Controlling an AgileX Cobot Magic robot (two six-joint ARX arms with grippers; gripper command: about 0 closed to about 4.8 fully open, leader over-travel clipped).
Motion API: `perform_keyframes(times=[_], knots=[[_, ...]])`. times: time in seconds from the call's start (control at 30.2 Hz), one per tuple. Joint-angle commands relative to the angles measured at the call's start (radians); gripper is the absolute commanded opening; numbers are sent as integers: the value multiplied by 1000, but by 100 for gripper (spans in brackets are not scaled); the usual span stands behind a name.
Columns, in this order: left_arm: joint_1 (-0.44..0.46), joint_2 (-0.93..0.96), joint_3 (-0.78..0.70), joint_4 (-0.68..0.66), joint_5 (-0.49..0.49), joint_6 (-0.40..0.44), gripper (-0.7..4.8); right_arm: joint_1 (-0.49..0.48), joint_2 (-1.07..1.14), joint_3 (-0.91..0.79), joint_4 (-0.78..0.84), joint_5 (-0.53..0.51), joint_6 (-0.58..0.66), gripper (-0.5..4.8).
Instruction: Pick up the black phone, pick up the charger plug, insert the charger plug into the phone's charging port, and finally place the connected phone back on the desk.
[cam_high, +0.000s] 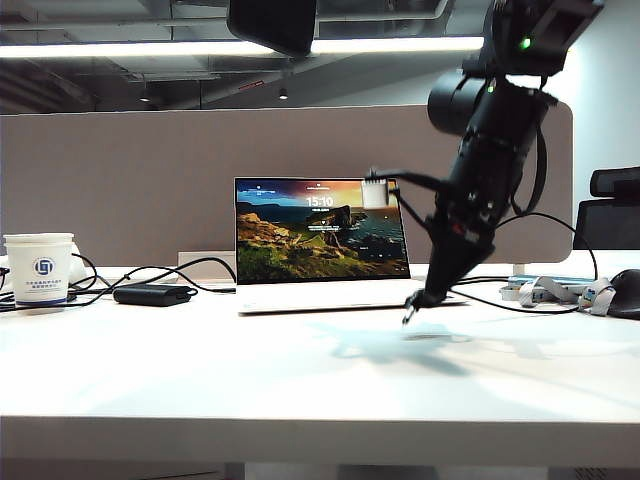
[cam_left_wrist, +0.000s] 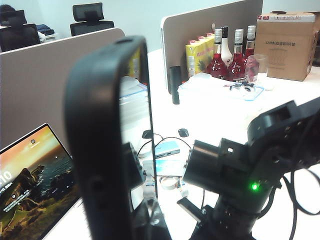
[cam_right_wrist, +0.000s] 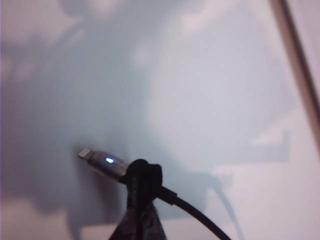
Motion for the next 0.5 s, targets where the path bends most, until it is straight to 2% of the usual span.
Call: perform_keyframes(times=[0.03,0.17,0.33,0.4,0.5], knots=[[-1,-8,6,39,3,-1,-6,4,21,1,3,-10,-31,-7],[-1,-8,6,39,3,-20,-6,3,60,1,10,-2,-28,3],[-1,-8,6,38,3,-22,-6,5,59,2,6,-3,-1,186],[-1,-8,6,38,3,-22,-6,4,54,2,1,-3,11,209],[-1,-8,6,38,3,-22,-6,4,35,2,-23,-6,11,213]])
